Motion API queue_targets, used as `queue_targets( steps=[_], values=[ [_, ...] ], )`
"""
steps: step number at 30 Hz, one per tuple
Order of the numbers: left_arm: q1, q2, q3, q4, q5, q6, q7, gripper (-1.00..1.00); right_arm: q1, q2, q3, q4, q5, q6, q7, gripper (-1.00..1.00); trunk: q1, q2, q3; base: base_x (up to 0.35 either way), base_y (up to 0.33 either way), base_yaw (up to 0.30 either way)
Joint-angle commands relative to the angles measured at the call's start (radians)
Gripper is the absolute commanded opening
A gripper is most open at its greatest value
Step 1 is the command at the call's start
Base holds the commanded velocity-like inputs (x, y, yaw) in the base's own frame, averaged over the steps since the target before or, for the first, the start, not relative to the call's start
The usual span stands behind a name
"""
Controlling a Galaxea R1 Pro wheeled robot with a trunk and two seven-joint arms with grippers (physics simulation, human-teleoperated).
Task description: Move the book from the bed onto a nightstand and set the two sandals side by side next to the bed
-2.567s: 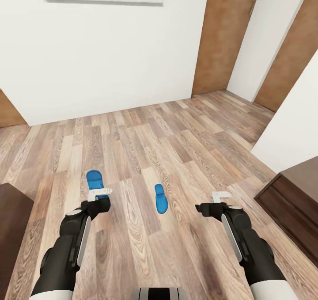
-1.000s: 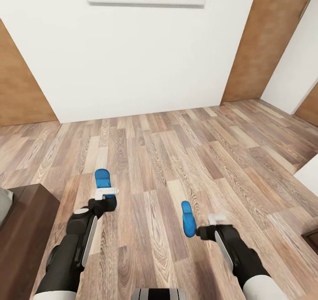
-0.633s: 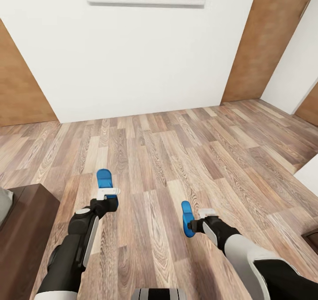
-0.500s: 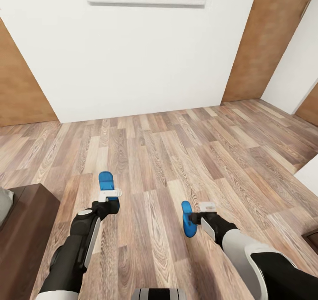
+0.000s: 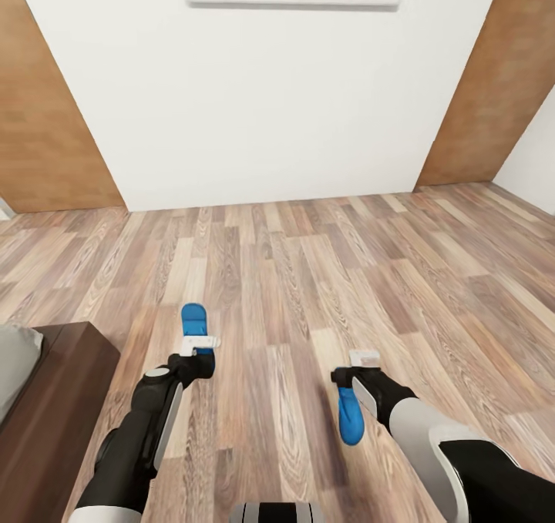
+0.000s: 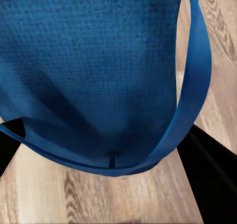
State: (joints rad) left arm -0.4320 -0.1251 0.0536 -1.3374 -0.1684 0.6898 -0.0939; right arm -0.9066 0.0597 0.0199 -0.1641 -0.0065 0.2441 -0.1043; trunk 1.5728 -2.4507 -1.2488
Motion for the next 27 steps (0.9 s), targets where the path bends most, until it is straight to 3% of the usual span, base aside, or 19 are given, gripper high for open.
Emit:
queue_targets(
  steps=[1,5,14,23,27],
  values=[
    [-0.001,-0.001,0.001,-0.001,-0.011,0.004,-0.009,-1.0,0.0,0.0,0.003,-0.002,0.0,0.007,-0.004,1.0,0.0,0.0,-0.001,0.255,0.0,0.019],
    [0.0,-0.001,-0.001,-0.007,-0.012,0.001,-0.009,-1.0,0.0,0.002,0.001,-0.001,-0.001,0.013,-0.004,1.0,0.0,0.0,-0.001,0.121,0.0,0.009],
    [0.0,-0.001,-0.013,-0.02,-0.016,-0.003,0.018,-1.0,0.0,0.001,-0.005,0.0,-0.007,0.114,-0.003,1.0,0.0,0.0,-0.001,0.019,0.0,0.001],
    [0.06,-0.001,-0.024,-0.169,-0.017,-0.004,0.04,-1.0,0.0,-0.003,-0.006,0.0,-0.007,0.129,-0.003,1.0,0.0,0.0,-0.001,0.0,0.0,0.0],
    [0.075,-0.001,-0.033,-0.195,-0.017,-0.007,0.041,-1.0,0.0,-0.004,-0.006,0.0,-0.005,0.135,-0.005,1.0,0.0,0.0,-0.001,0.0,0.0,0.0]
  ],
)
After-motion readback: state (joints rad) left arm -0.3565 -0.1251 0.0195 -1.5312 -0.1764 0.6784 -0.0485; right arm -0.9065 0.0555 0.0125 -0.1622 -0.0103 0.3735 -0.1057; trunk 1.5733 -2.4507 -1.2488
